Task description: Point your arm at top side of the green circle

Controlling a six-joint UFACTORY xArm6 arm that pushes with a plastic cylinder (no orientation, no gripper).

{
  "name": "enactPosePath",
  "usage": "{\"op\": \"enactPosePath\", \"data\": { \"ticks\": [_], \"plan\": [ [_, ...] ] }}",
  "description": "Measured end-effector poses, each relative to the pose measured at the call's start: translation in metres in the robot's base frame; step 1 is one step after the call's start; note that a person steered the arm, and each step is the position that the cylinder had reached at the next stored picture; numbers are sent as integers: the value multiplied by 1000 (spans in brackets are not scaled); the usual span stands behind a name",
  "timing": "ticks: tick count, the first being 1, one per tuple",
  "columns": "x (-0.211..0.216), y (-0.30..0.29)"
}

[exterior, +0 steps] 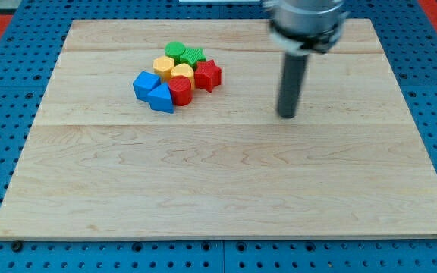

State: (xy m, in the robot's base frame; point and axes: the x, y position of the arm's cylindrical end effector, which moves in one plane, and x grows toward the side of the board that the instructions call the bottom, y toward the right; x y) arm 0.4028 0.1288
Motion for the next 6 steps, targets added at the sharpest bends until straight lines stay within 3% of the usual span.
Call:
{"op": "enactPosePath", "data": {
  "ticks": [2,4,5,6],
  "plan": [
    [-147,-29],
    [-184,-145],
    [-146,-155],
    [-177,-167]
  ]
}}
